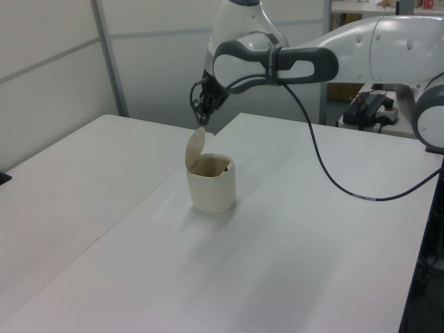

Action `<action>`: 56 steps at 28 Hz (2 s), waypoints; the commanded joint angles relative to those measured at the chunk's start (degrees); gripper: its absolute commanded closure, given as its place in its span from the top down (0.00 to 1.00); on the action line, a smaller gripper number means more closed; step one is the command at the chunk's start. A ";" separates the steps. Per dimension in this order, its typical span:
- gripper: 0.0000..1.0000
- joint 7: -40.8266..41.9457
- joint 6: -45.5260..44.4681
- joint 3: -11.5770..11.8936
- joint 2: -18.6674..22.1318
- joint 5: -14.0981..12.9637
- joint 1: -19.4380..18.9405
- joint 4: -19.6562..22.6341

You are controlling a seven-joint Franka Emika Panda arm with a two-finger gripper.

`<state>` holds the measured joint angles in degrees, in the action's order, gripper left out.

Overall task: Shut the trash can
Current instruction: 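Push the raised lid down over the can opening with the gripper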

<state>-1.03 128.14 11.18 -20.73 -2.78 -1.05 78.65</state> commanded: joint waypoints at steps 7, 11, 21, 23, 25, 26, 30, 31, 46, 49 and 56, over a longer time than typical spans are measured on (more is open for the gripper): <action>0.00 -1.08 13.44 0.25 -5.64 4.63 -0.36 0.19; 0.00 -1.17 14.15 0.25 -6.60 5.42 -0.36 0.19; 0.00 -1.35 13.80 0.25 -6.70 6.65 -0.36 0.54; 0.00 -1.00 13.36 0.25 -6.69 6.74 -0.36 0.71; 0.00 -0.73 13.19 0.25 -6.69 6.74 -0.36 1.15; 0.00 -0.65 12.92 0.25 -6.69 6.74 -0.36 1.50; 0.00 2.16 10.90 0.16 -6.69 6.83 -0.18 2.73; 0.00 2.69 10.46 0.16 -6.69 6.74 -0.01 3.00; 0.00 7.27 -5.79 0.24 -6.08 2.69 0.35 3.09; 0.00 7.27 -5.89 0.25 -6.17 2.69 0.35 3.26; 0.00 7.62 -5.89 0.16 -6.61 2.78 0.26 4.32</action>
<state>4.40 123.28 11.19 -27.86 1.09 -0.71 81.54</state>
